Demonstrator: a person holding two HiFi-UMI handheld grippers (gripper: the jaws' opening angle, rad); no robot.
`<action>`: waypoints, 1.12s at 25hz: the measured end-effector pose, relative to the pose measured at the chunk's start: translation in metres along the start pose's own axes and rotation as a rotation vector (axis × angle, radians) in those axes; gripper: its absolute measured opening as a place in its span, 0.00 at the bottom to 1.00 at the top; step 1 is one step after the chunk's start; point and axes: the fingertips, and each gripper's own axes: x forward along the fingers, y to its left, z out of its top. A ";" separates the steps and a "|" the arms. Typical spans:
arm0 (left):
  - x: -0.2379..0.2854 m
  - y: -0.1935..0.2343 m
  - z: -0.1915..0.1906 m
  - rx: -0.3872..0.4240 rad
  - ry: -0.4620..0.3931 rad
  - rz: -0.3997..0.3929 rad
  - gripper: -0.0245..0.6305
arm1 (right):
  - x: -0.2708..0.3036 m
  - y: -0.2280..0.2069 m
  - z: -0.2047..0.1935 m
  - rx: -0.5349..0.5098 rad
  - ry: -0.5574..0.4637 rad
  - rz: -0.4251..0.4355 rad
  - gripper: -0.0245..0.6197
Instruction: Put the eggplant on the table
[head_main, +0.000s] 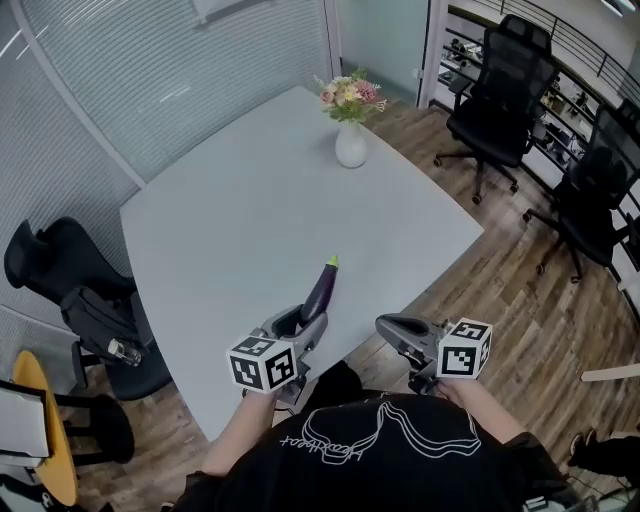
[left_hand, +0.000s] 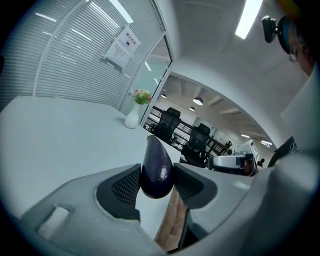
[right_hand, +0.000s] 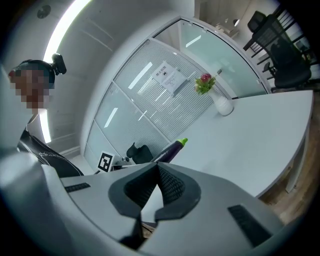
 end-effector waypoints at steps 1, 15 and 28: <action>0.005 0.005 0.000 0.003 0.006 0.004 0.36 | 0.002 -0.004 0.001 0.005 -0.001 -0.005 0.05; 0.062 0.051 -0.020 0.036 0.116 0.022 0.36 | 0.010 -0.047 0.001 0.038 0.018 -0.088 0.05; 0.093 0.084 -0.052 0.019 0.202 0.070 0.36 | 0.002 -0.066 -0.001 0.081 0.002 -0.123 0.05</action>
